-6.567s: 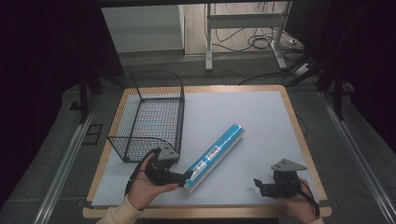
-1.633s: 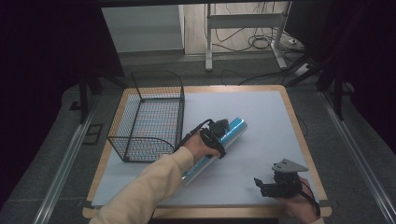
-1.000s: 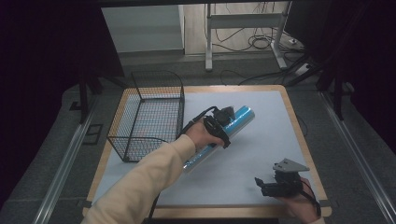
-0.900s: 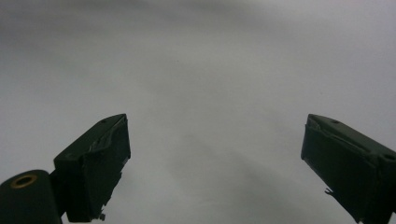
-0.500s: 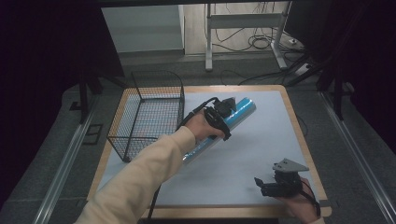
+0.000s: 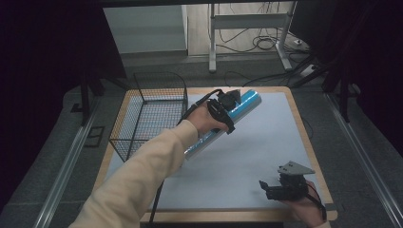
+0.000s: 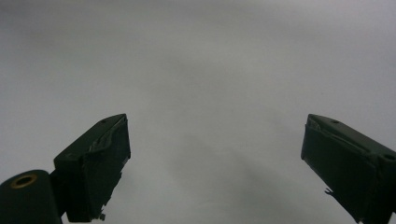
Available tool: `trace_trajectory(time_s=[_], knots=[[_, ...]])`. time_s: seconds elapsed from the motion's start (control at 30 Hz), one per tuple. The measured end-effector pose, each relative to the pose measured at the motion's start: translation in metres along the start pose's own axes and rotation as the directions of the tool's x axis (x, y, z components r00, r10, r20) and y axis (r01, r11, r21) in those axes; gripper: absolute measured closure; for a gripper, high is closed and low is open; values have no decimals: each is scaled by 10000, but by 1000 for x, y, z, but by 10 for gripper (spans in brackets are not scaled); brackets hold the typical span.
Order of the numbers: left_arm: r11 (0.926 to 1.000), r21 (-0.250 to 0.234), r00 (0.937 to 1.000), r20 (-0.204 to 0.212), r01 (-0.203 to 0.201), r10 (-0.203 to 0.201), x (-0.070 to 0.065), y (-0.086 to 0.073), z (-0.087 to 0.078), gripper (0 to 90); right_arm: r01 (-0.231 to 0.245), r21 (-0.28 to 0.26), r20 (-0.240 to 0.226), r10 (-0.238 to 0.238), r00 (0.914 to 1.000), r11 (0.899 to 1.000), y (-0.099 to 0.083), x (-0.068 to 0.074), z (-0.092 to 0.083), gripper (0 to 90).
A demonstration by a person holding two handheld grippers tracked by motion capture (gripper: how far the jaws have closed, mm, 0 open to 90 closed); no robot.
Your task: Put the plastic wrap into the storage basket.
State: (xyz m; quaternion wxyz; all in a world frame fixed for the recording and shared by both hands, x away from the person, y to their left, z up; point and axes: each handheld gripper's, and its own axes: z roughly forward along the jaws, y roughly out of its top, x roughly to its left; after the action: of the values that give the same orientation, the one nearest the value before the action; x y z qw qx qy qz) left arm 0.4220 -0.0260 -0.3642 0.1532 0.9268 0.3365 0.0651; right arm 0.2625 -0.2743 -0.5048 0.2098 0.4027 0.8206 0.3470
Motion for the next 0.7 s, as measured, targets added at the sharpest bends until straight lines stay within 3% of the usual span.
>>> trace_trajectory(time_s=[0.7], knots=[[9998, -206, 9992, -410, 24, -32, 18, 14, -26, 313, -33, -7, 47, 33, 10000, 10000, 0, -1, -1, 81]])
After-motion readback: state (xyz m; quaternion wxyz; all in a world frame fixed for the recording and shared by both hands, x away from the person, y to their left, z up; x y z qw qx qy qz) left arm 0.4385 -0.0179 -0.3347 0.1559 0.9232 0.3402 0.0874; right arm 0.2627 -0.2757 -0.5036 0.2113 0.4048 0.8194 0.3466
